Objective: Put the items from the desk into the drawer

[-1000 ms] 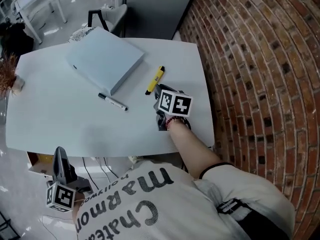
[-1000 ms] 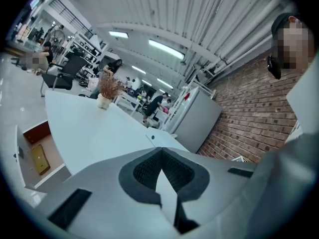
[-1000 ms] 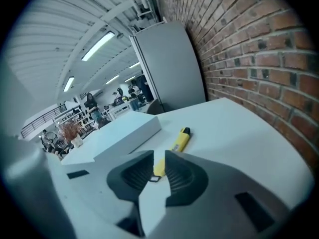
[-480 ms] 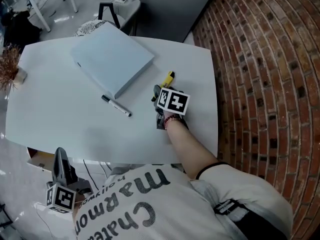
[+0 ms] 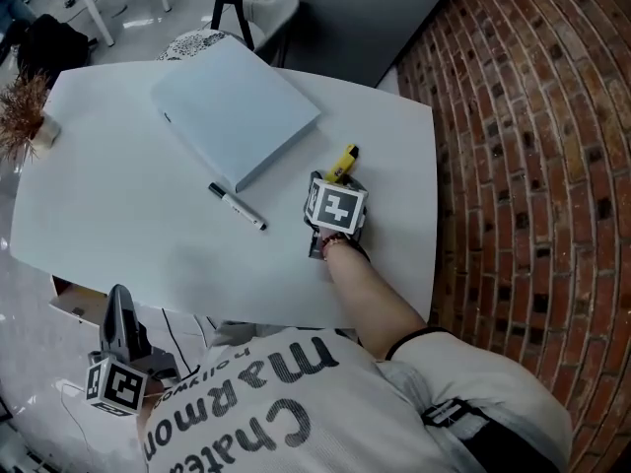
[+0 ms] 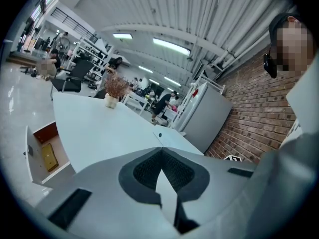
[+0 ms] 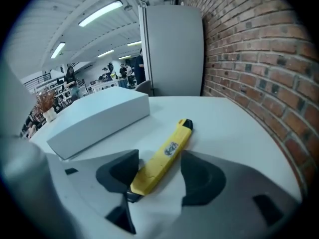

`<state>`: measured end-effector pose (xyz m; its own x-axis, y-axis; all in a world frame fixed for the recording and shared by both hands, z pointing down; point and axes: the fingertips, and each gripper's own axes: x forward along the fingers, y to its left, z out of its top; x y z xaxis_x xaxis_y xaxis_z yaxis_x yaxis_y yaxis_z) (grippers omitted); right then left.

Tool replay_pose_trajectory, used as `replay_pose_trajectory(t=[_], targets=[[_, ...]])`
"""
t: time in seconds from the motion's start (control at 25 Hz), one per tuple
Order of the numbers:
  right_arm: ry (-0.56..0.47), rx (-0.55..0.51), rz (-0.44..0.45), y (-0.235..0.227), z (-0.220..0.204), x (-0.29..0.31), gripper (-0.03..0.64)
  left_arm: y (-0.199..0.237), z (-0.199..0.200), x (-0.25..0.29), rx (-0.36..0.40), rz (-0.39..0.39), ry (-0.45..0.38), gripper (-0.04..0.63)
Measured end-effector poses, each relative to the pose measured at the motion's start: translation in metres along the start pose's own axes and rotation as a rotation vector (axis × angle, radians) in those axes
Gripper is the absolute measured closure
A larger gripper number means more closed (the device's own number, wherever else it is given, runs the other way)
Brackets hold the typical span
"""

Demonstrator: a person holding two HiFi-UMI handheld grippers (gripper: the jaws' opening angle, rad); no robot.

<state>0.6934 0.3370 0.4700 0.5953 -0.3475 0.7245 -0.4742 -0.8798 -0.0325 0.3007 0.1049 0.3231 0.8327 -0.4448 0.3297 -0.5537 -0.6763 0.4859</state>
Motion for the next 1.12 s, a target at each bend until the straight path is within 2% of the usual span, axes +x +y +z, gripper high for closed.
replay_pose_trajectory(t=[0.2, 0.32, 0.64, 1.12], targets=[[-0.013, 0.058, -0.023, -0.011, 0.002, 0.0, 0.447, 0.005, -0.005, 0.002, -0.013, -0.009, 0.009, 0.594], [0.0, 0.112, -0.032, -0.017, -0.002, -0.002, 0.483, 0.01, -0.007, 0.0, -0.019, -0.022, 0.015, 0.594], [0.039, 0.19, -0.064, 0.002, -0.026, -0.025, 0.492, 0.048, 0.011, -0.019, -0.041, -0.044, 0.019, 0.594], [0.025, 0.24, -0.005, 0.097, -0.073, -0.083, 0.495, 0.123, 0.049, -0.06, -0.028, -0.095, 0.016, 0.594]])
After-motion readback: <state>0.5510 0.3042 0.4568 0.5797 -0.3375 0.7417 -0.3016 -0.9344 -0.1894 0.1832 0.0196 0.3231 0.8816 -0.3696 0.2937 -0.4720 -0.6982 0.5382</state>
